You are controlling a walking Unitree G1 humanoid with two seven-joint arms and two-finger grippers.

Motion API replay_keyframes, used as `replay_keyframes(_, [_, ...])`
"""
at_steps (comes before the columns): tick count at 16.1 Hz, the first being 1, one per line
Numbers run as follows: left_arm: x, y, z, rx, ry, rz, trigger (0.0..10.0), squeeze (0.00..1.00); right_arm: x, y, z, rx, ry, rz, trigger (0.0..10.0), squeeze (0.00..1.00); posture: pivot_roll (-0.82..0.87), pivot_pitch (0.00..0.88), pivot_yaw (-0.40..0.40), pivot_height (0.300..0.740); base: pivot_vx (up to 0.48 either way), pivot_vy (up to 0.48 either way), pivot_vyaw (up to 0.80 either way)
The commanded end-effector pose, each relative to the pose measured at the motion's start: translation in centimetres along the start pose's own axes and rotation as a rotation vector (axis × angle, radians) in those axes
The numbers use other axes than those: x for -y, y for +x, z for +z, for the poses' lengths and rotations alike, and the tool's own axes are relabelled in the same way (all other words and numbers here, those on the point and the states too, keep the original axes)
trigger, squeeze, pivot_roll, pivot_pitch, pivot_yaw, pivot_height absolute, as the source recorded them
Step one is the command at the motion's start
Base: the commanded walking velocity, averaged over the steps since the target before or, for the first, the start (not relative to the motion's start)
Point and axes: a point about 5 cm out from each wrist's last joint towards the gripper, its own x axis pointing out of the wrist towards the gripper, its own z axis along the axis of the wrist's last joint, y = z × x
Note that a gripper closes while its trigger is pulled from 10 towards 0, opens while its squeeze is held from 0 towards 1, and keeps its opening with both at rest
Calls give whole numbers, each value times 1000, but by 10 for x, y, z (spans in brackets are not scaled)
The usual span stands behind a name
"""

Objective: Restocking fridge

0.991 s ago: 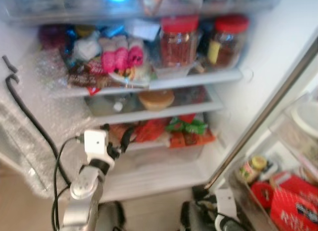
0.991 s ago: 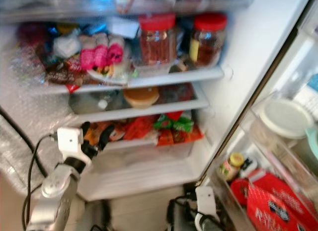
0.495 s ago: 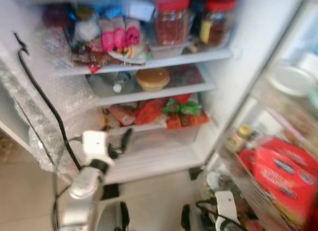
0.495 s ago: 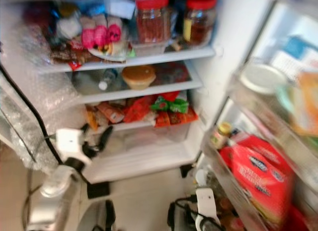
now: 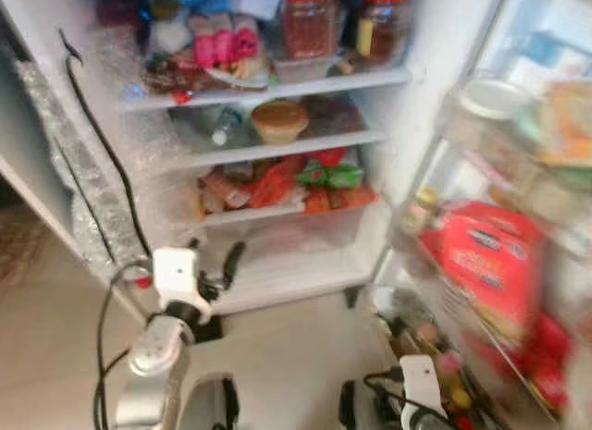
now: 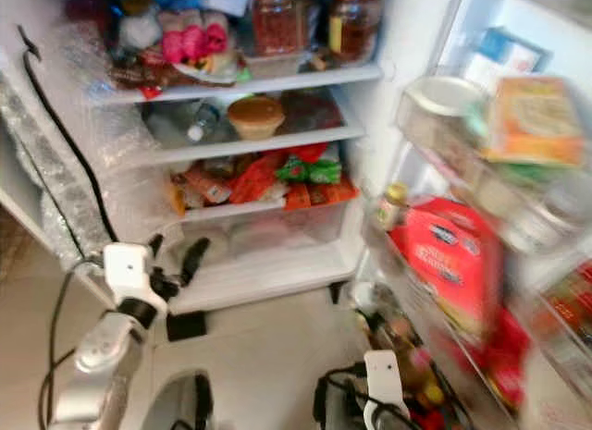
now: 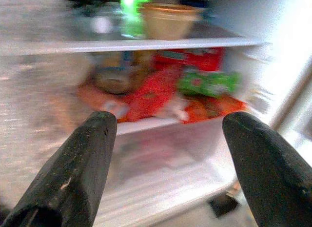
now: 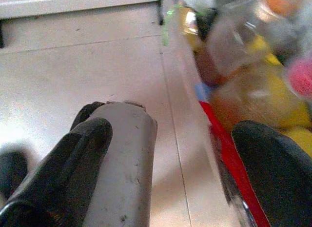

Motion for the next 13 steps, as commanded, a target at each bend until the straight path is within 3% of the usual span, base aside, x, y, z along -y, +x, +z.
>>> replay_keyframes(1, [-1,-2,-1,-9,1,8,10000,0,-8,-8,-35,-135,-2,25,10000,0,-81,78,-37,603,-360,0,0])
replay_keyframes(4, [-3,-3,-3,-19,-5,24,10000,0,-8,-8,-36,-139,-2,26,10000,0,-81,78,-37,603,-333,0,0])
replay_keyframes(6, [-8,-5,-10,-56,-11,56,10000,0,-5,-10,-40,-155,-2,21,10000,0,-82,81,-37,603,0,0,0])
replay_keyframes(8, [-22,-14,-38,-204,20,107,10000,0,-4,-11,-43,-163,-1,20,10000,0,-81,88,-37,603,0,0,0])
replay_keyframes(9, [-22,-14,-38,-204,20,107,10000,0,-4,-11,-43,-163,-1,20,10000,0,-81,88,-37,603,0,0,0])
replay_keyframes(11, [-36,-28,-69,-358,80,148,10000,0,-4,-11,-44,-168,1,19,10000,0,-81,90,-37,603,0,0,0])
replay_keyframes(13, [-48,-41,-88,-439,84,209,10000,0,-4,-11,-44,-166,12,17,10000,0,-81,91,-33,603,0,0,0])
